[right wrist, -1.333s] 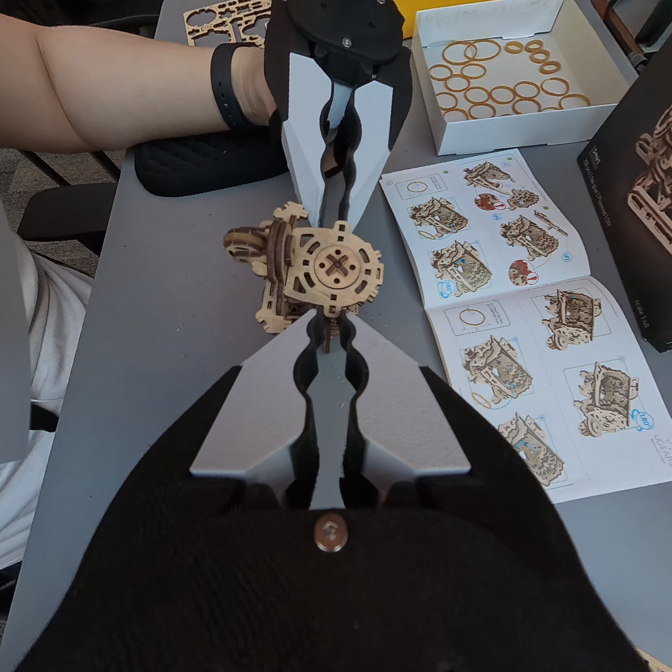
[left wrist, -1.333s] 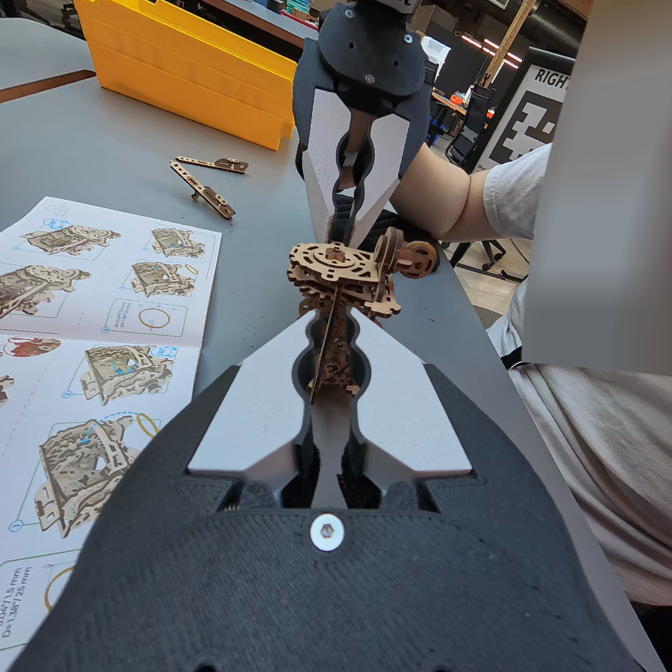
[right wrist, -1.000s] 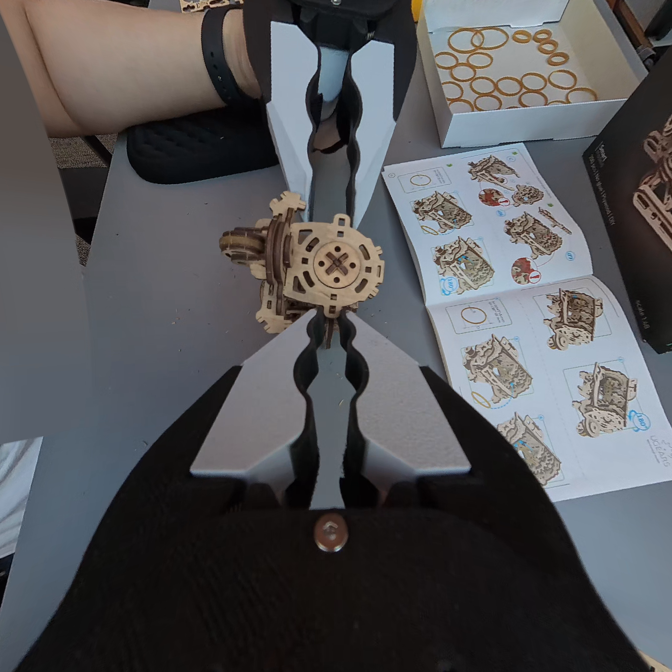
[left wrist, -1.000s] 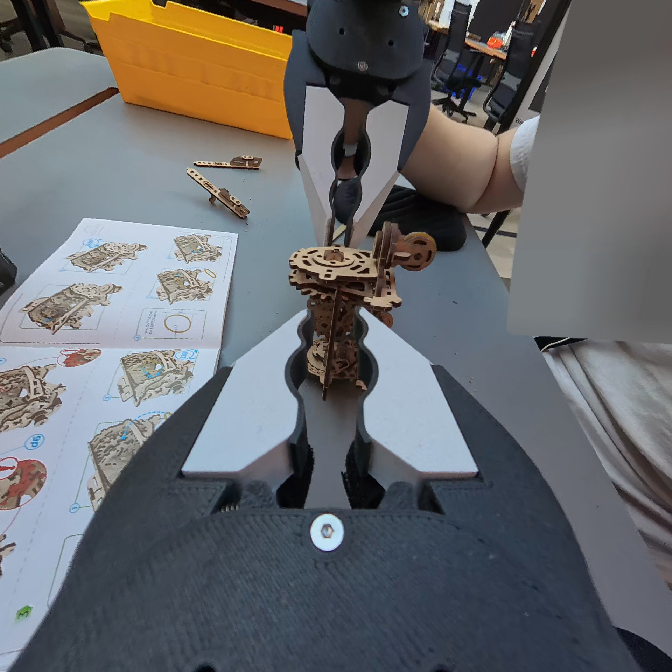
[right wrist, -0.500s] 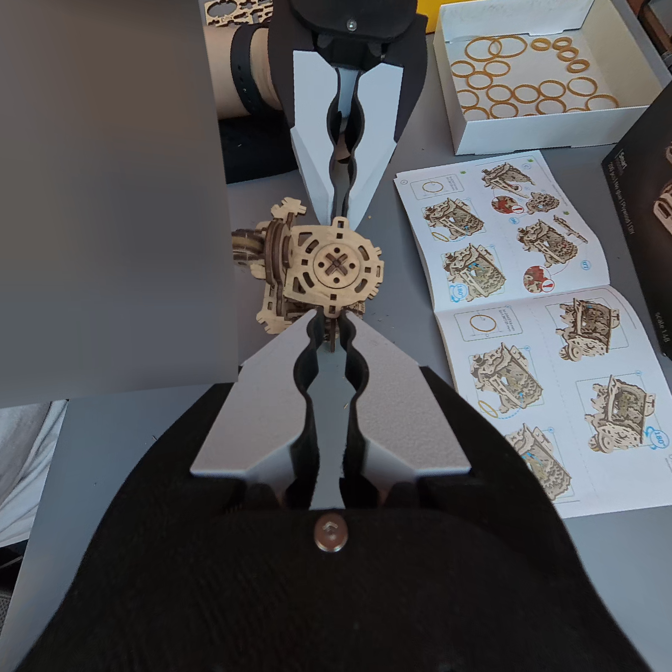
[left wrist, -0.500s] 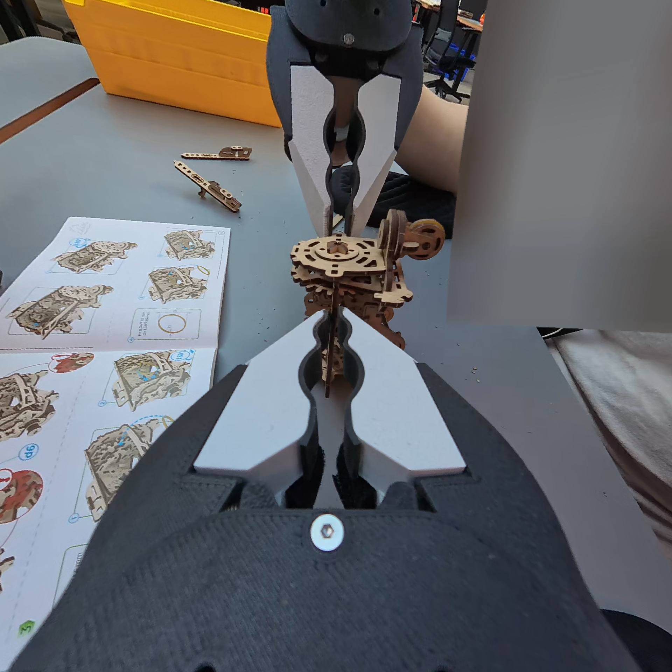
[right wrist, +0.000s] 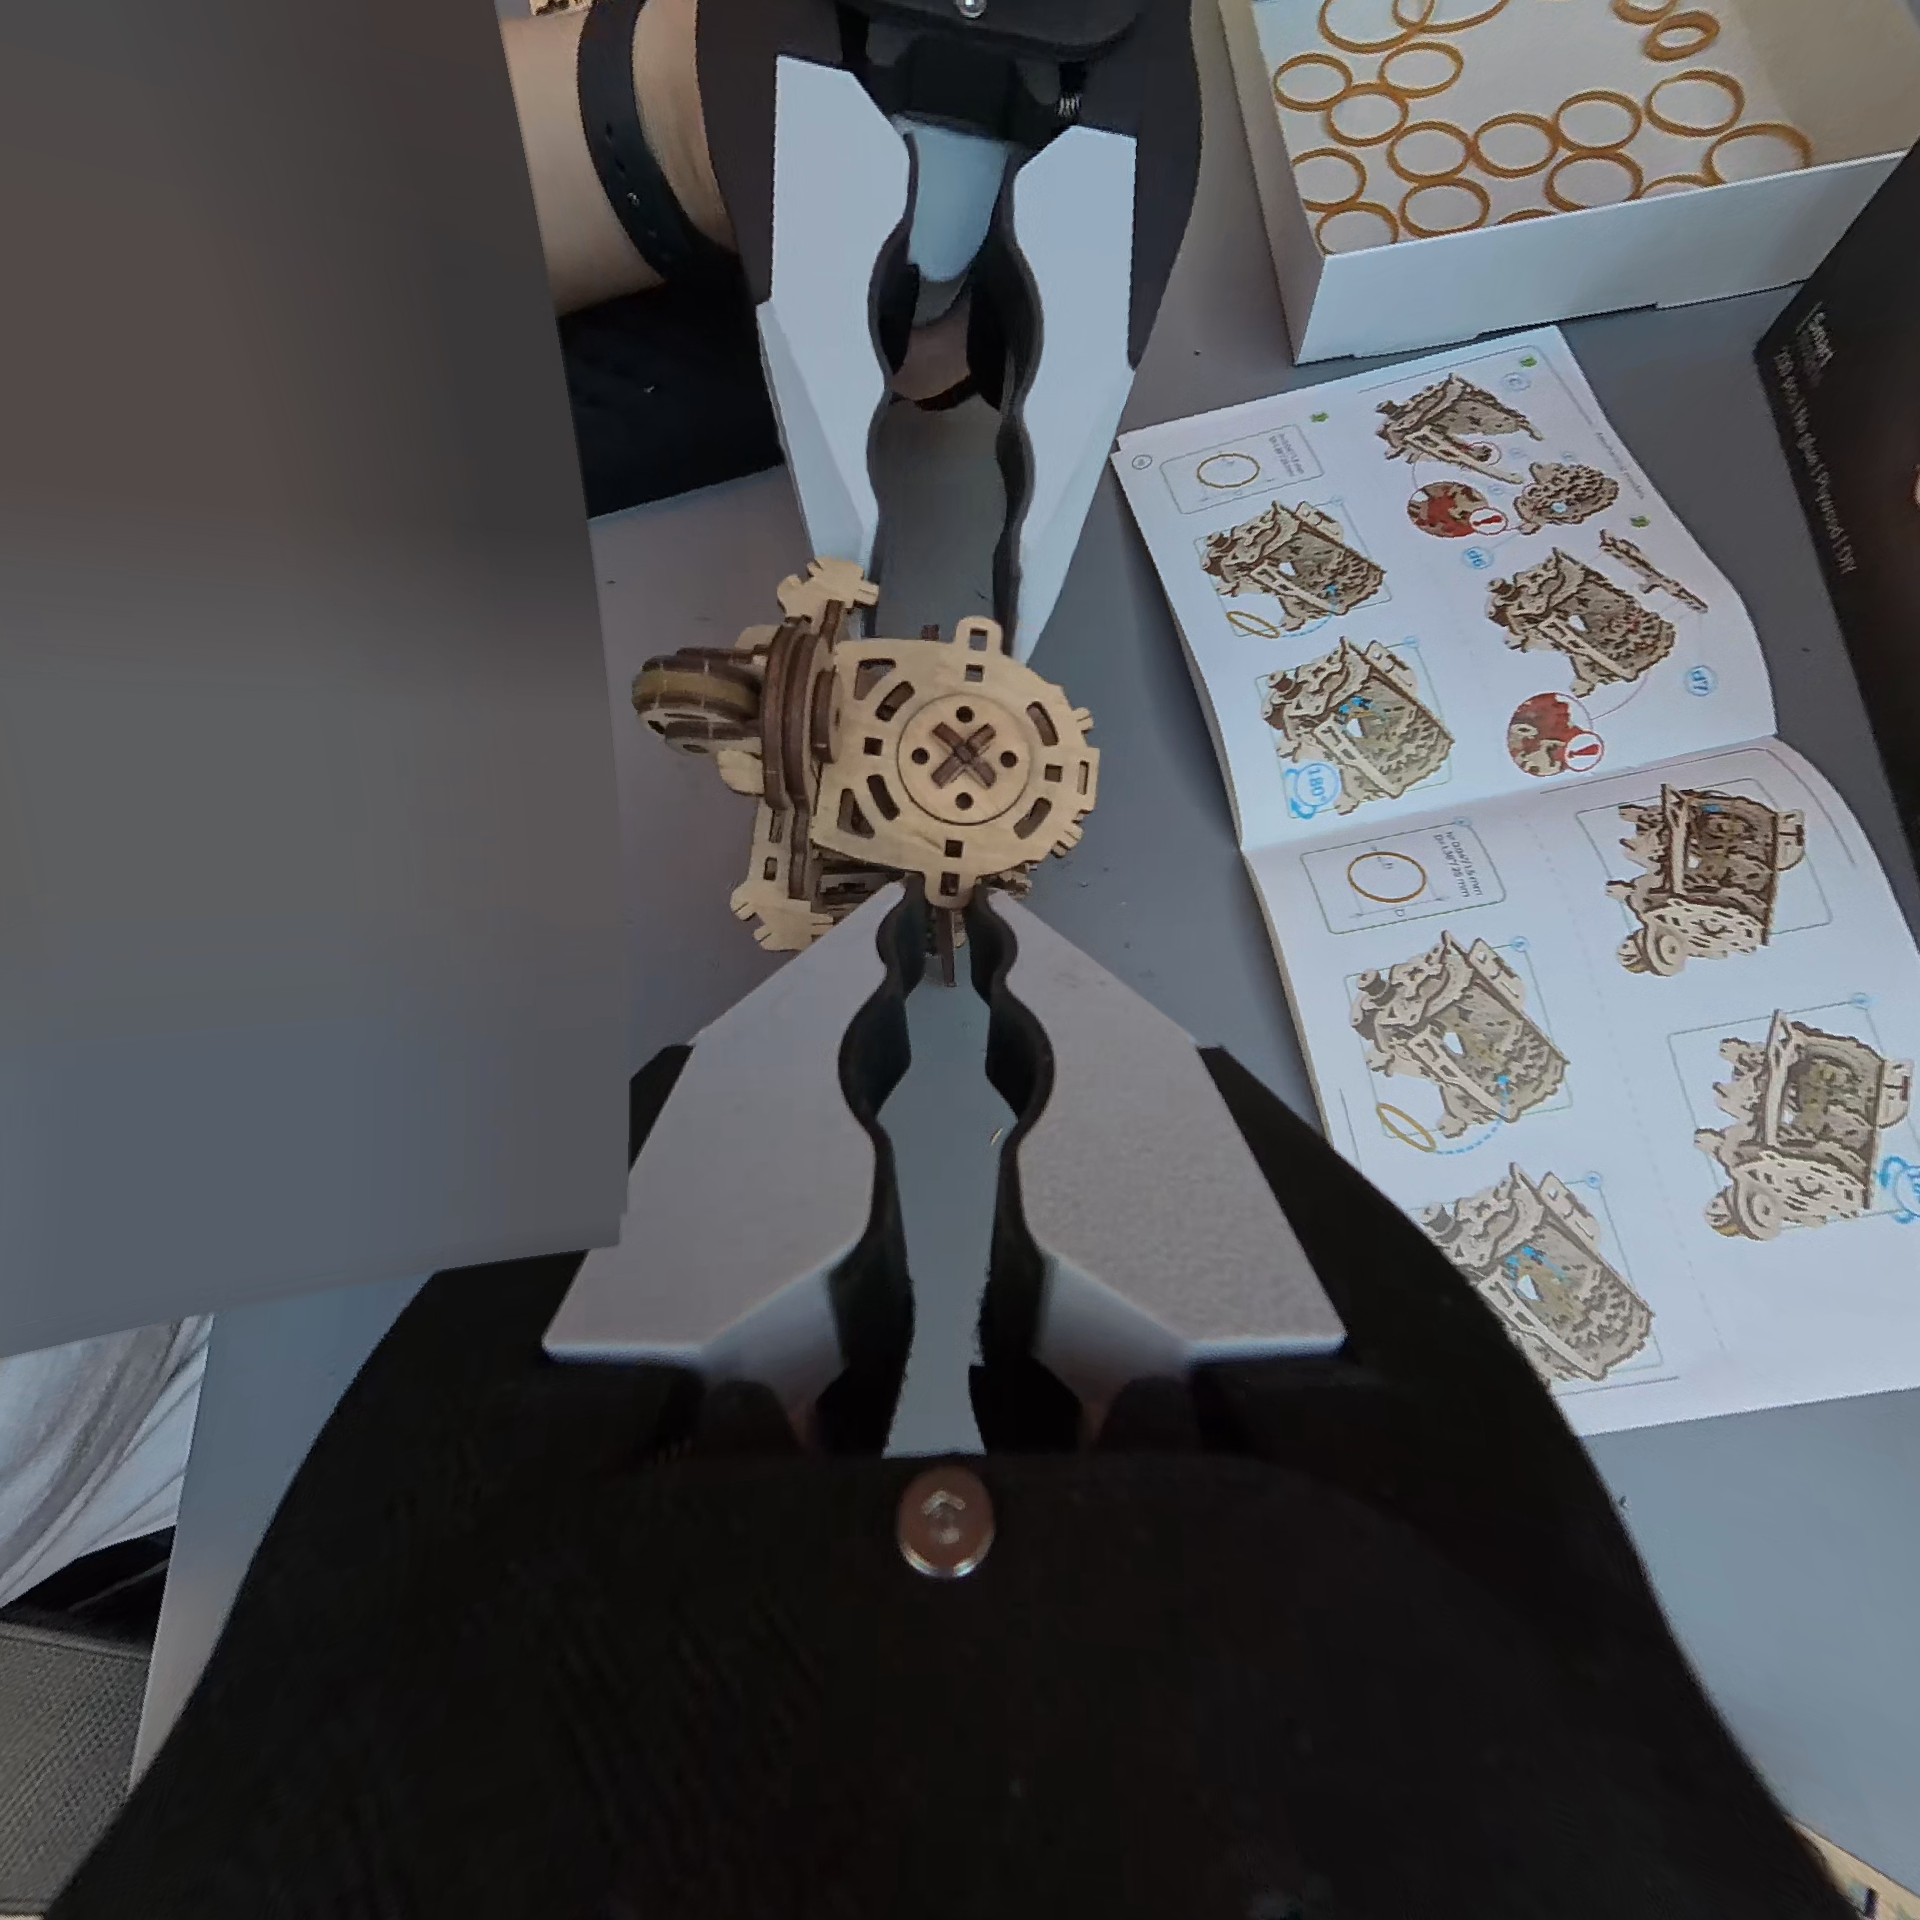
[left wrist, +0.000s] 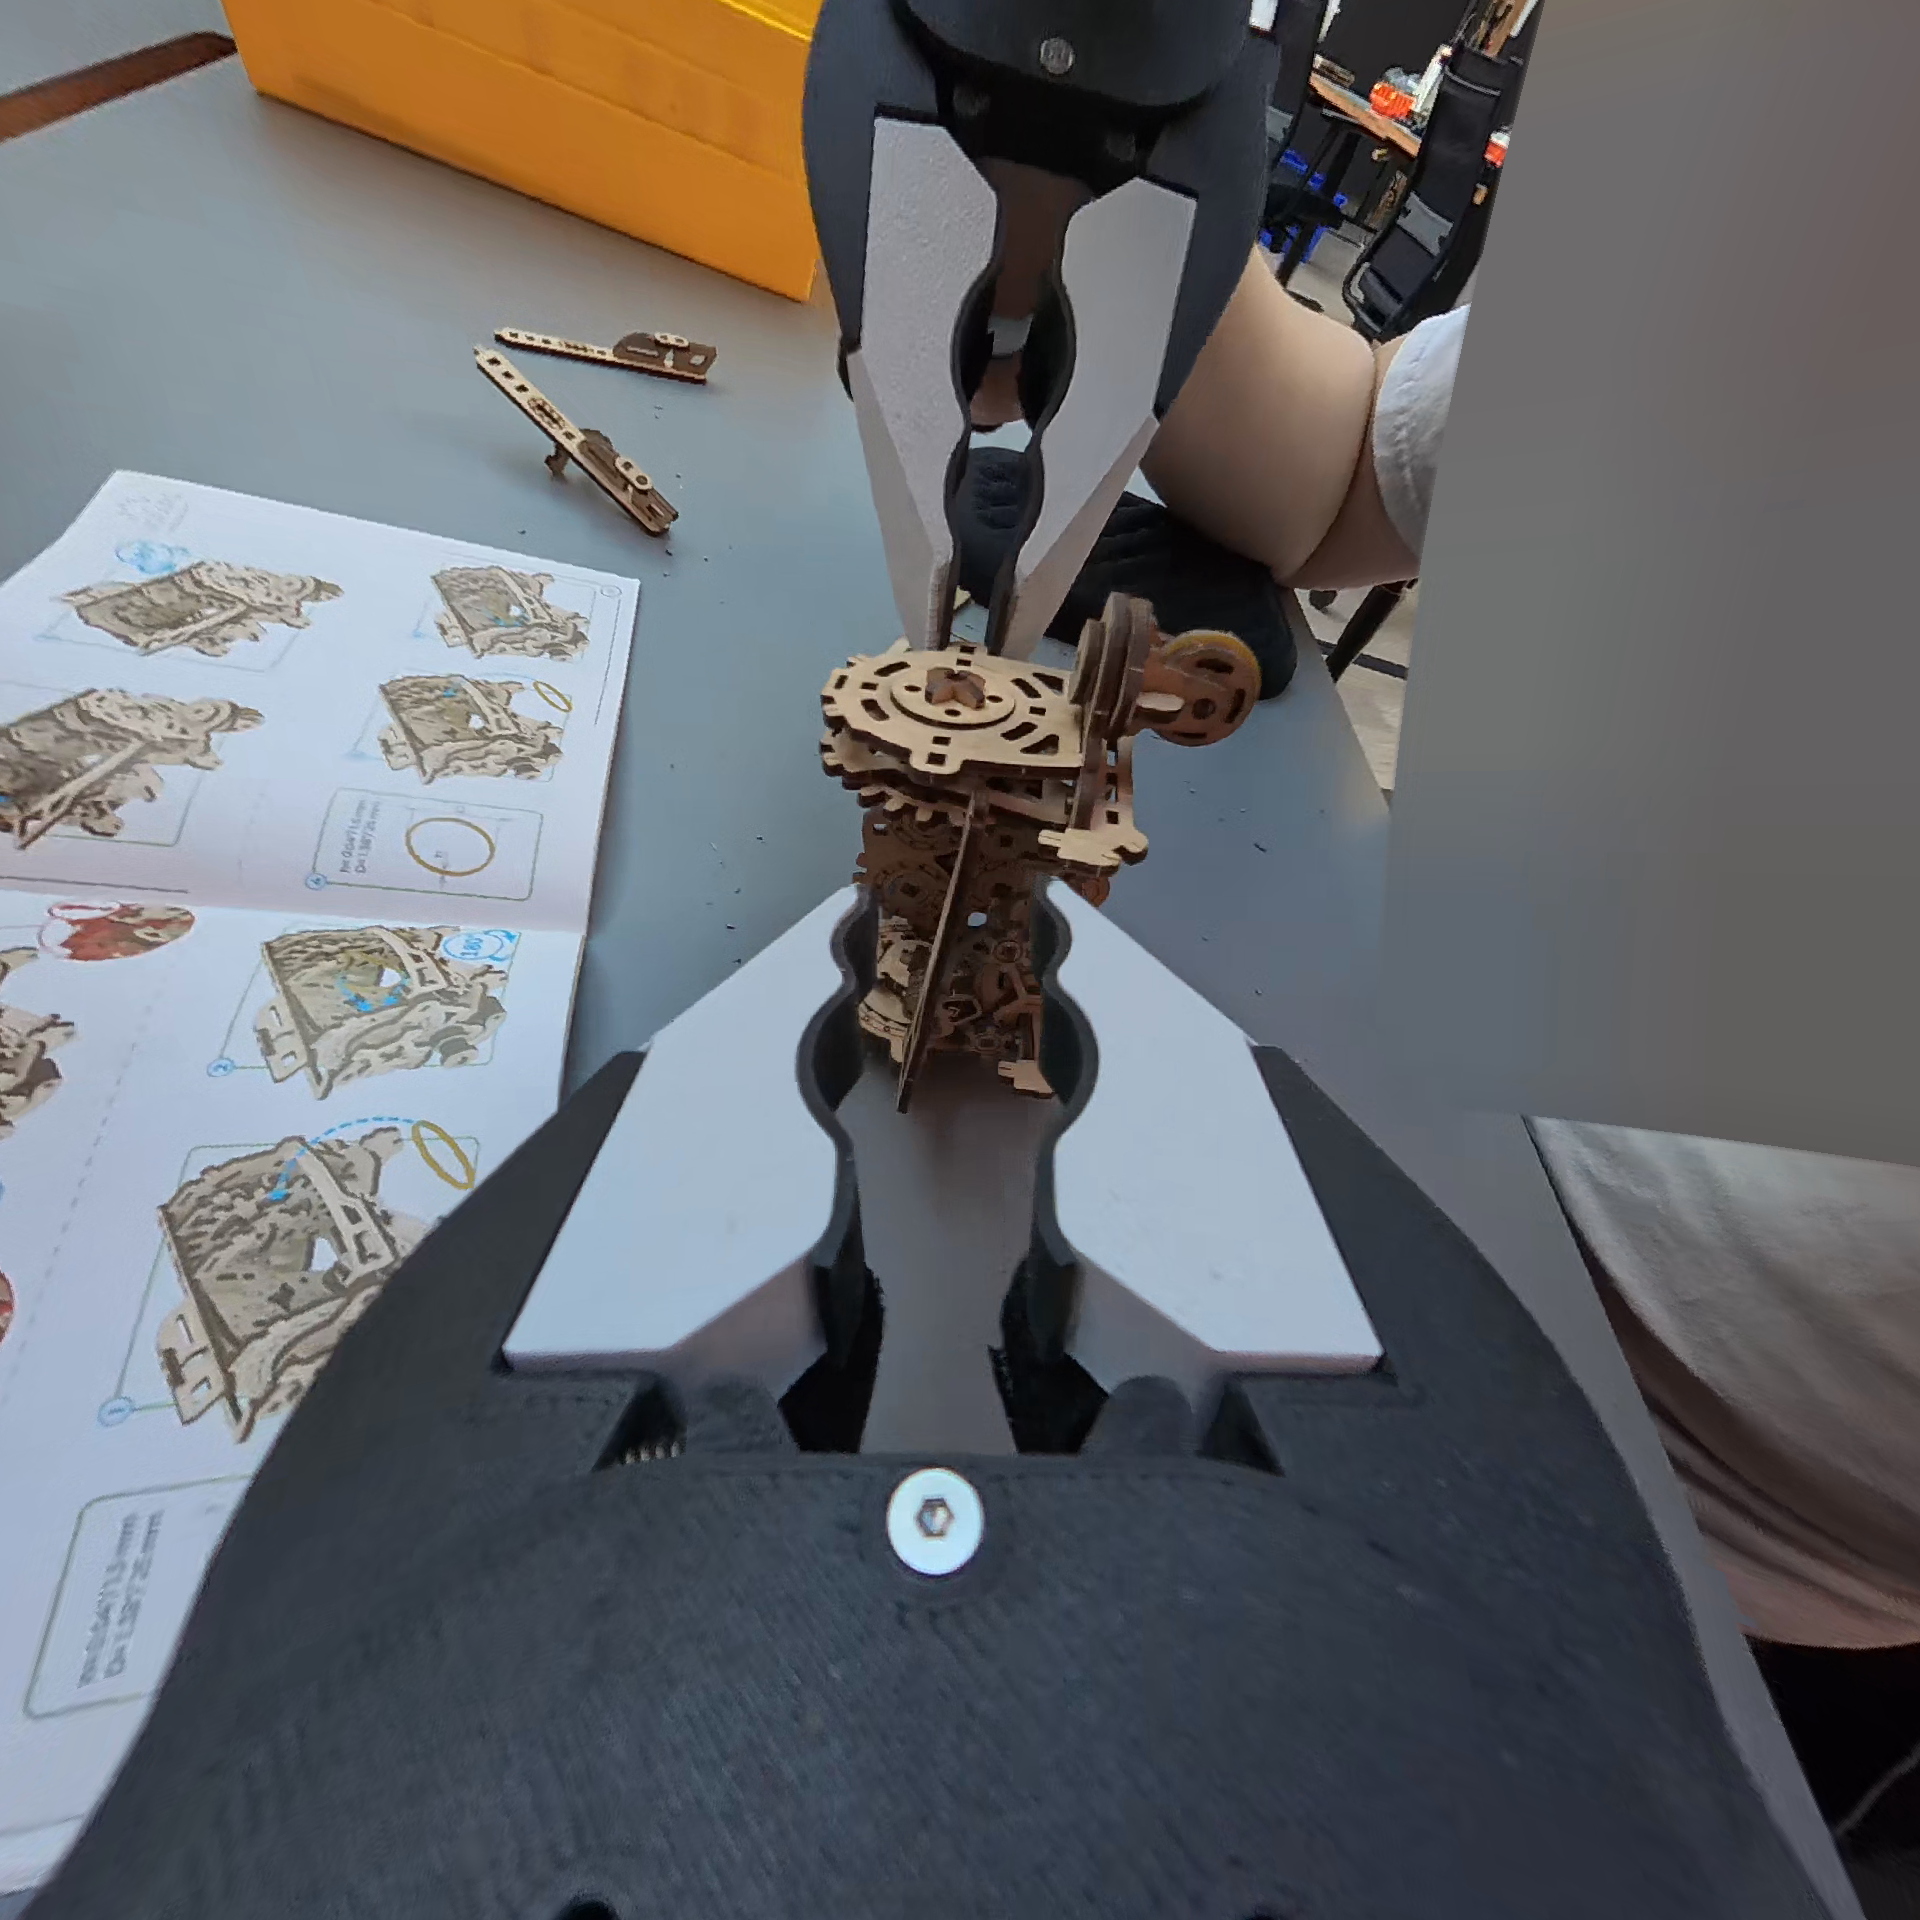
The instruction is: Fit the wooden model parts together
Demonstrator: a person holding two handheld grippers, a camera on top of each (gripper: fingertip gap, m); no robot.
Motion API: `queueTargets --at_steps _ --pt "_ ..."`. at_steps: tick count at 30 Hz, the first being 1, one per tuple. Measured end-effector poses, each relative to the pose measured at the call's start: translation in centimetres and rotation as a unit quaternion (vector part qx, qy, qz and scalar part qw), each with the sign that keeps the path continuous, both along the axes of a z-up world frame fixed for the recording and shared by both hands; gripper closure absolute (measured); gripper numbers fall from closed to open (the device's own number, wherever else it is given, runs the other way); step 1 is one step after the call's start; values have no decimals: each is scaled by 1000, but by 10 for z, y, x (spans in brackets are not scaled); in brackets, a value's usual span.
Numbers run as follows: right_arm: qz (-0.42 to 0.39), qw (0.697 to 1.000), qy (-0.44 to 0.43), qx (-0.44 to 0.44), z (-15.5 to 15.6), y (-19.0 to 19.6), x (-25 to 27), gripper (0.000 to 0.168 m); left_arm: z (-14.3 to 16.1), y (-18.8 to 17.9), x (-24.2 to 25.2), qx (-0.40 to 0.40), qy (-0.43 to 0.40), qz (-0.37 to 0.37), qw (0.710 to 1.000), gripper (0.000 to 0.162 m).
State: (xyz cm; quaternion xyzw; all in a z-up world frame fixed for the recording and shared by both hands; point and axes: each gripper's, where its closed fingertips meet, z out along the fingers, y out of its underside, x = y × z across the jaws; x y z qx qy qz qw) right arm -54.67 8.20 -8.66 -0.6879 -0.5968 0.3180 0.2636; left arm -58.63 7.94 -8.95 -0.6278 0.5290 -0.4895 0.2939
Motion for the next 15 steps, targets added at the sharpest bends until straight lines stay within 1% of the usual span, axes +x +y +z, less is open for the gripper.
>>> queueTargets --at_steps 3,4,7,9,12,15 --pt "0 1000 3 -4 0 0 0 161 6 6 -3 -5 6 38 999 126" --pt "2 1000 3 -5 0 -1 -1 161 6 5 -4 -6 17 45 999 121" --pt "1 1000 -3 2 -1 0 0 161 2 2 -14 17 59 95 994 113" --pt "0 1000 -3 4 -1 0 0 161 1 0 -21 34 67 140 987 112" --pt "0 1000 -3 2 -2 1 1 162 3 -11 -16 18 49 181 982 114" --pt "1 1000 -1 -2 -2 0 1 161 -9 -14 -5 19 59 216 974 111"
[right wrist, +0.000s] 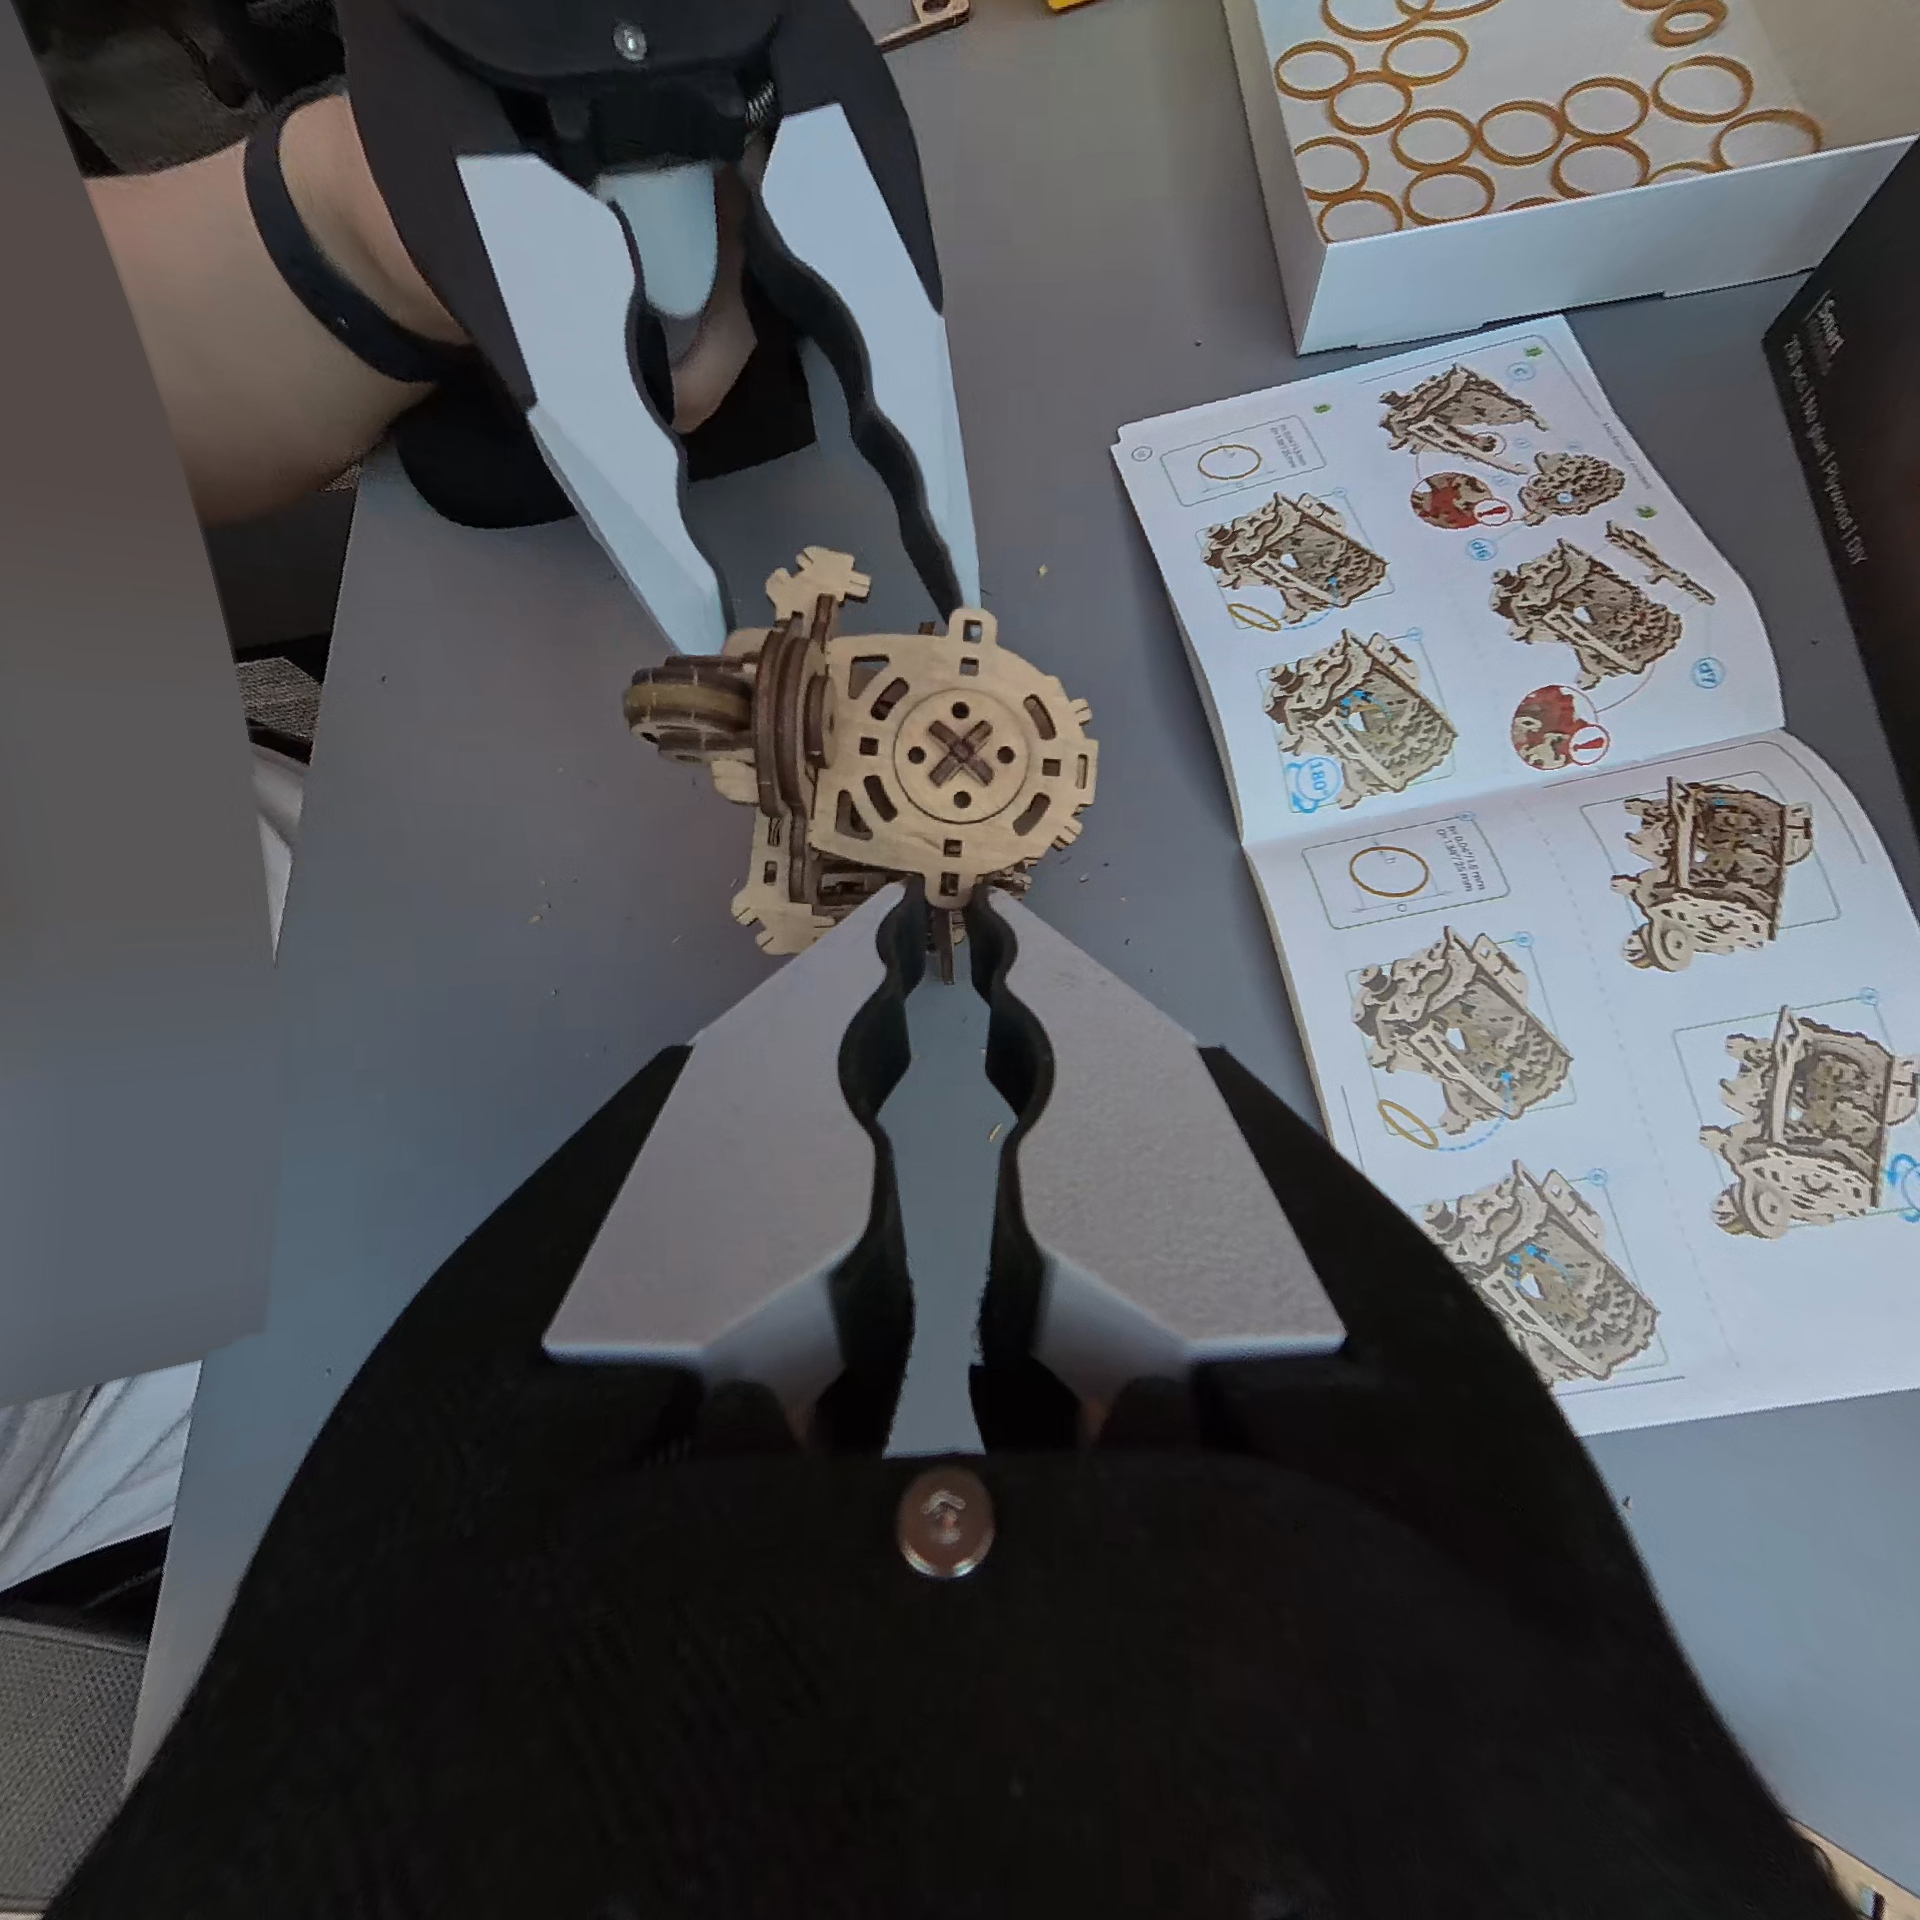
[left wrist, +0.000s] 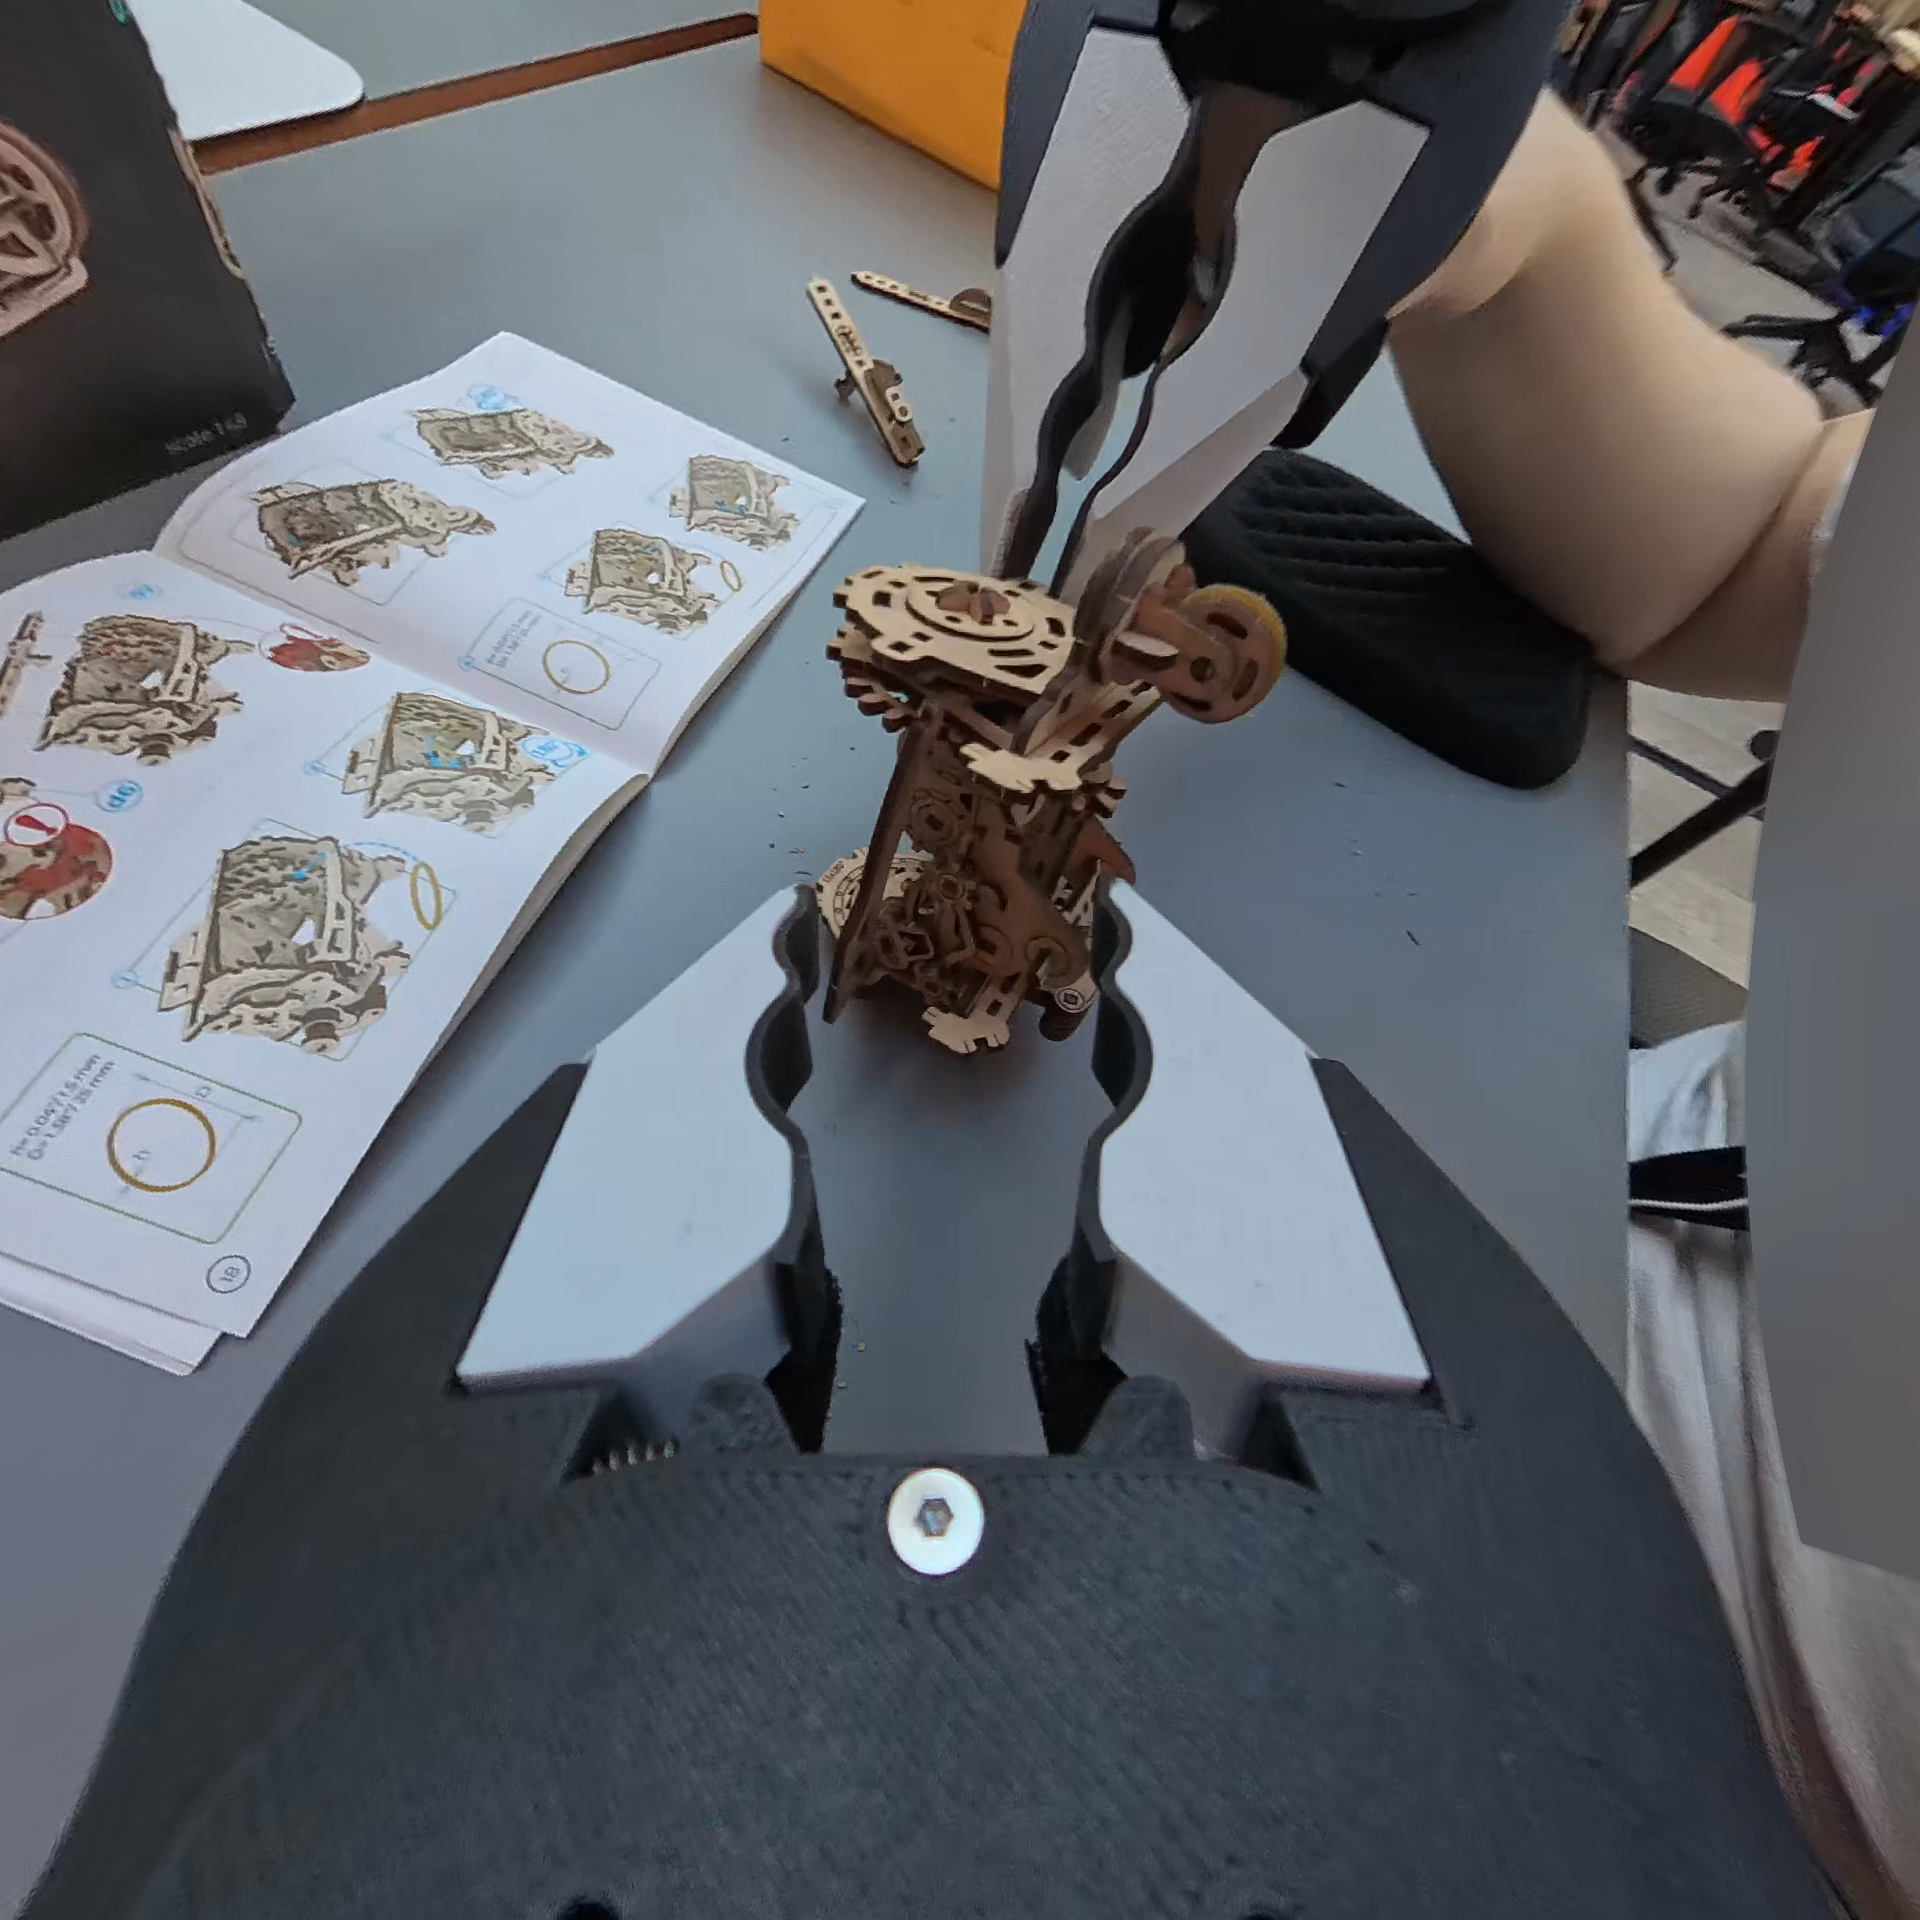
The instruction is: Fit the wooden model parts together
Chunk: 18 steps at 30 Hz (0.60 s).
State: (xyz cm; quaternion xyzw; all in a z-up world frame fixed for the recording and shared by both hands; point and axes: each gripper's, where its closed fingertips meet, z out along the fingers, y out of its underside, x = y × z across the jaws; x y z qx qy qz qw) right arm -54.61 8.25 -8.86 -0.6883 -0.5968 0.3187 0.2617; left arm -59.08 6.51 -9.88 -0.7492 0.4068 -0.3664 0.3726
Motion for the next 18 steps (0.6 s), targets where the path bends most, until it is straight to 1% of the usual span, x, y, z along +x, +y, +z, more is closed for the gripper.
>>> queueTargets --at_steps 3,7,11,14,18 --pt "-1 1000 1 -2 0 0 0 161 -7 8 4 9 14 33 999 111" --pt "-1 1000 -3 4 0 -1 1 161 -5 7 13 -10 4 23 1000 111" --pt "1 1000 -5 6 0 -1 2 162 -14 8 13 -1 25 27 999 113" --pt "8 1000 -6 6 0 -2 1 162 -14 8 12 -2 19 29 999 114" --pt "18 1000 -8 9 0 -2 0 162 -15 7 10 -26 0 29 999 116"
